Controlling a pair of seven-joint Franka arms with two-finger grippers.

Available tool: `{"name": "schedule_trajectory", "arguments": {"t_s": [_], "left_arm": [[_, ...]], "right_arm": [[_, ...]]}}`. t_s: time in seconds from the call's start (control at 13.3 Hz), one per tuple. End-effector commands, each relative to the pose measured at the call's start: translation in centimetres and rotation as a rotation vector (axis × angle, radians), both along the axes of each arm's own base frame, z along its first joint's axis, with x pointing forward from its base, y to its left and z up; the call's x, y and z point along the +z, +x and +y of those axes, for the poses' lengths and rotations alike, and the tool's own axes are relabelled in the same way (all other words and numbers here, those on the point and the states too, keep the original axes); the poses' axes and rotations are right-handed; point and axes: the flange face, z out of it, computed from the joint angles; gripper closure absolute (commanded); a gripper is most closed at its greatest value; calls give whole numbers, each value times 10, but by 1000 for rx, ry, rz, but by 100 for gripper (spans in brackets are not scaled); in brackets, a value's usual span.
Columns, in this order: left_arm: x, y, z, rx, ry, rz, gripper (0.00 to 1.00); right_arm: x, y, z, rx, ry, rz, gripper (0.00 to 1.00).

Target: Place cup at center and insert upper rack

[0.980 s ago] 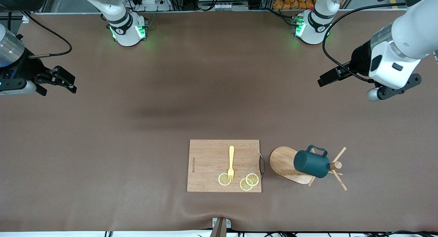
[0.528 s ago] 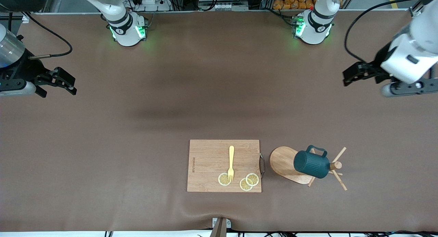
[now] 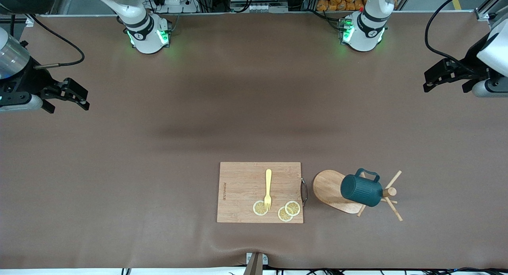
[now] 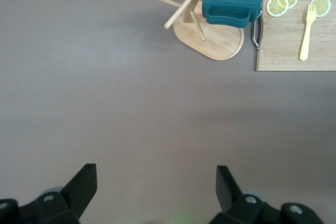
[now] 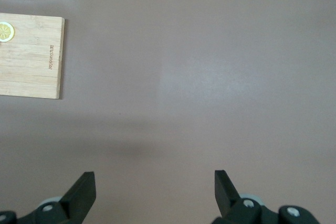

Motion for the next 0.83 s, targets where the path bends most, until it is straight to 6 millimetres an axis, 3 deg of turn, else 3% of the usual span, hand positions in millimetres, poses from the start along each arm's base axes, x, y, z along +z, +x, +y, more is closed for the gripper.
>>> {"name": "schedule_trajectory", "arguments": {"t_s": [0.0, 0.23, 0.75], "left_arm": [[7, -9, 15, -8, 1, -23, 0], [9, -14, 14, -12, -4, -18, 0], [-17, -33, 12, -9, 15, -33, 0]], "right_arm": [[-4, 6, 3, 6, 24, -11, 0], [-2, 2, 6, 23, 21, -4, 0], [4, -4, 1, 23, 17, 8, 0]]}}
